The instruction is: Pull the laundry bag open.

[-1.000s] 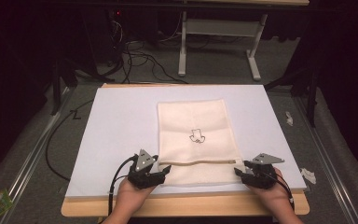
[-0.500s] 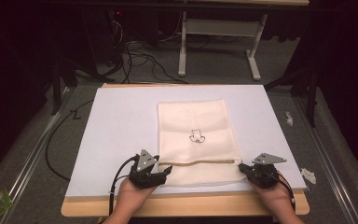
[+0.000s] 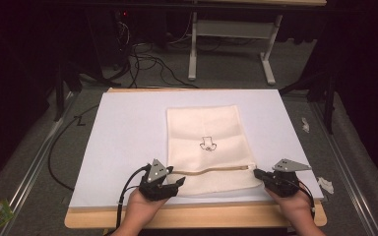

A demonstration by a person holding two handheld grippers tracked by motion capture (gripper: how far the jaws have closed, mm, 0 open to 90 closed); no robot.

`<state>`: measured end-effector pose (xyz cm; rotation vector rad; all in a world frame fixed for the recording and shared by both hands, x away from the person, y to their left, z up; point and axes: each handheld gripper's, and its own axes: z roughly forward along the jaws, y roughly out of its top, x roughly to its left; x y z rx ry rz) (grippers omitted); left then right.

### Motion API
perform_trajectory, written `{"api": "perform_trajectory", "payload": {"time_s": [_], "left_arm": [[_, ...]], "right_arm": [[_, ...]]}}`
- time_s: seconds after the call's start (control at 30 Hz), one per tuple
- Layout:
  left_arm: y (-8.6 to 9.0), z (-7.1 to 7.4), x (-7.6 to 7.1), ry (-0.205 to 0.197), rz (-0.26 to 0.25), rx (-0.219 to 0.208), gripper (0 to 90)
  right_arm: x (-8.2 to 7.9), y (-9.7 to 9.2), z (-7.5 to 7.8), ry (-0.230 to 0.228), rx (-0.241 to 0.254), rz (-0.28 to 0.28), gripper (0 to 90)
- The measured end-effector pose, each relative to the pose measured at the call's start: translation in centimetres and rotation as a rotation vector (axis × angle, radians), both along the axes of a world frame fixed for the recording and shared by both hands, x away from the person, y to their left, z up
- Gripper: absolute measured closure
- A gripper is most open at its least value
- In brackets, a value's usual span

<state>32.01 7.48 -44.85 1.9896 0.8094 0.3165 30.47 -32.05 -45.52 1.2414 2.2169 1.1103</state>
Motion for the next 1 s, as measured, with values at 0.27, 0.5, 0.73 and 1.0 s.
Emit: {"api": "perform_trajectory", "payload": {"time_s": [0.27,0.5,0.73,1.0], "left_arm": [[-3.4,0.6,-0.4,0.01,-0.089,-0.031,43.2],[-3.0,0.0,-0.5,0.017,-0.08,0.003,43.7],[-2.0,0.0,-0.3,0.022,-0.056,-0.023,43.7],[-2.2,0.1,-0.4,0.015,-0.068,-0.015,43.3]], "right_arm": [[-0.1,-0.3,0.6,-0.029,0.023,0.009,88.5],[0.7,-0.2,-1.2,0.097,-0.026,0.019,85.7],[0.9,-0.8,-0.4,0.028,0.038,-0.066,65.5],[2.6,0.2,-2.1,0.099,-0.003,-0.075,76.9]]}}
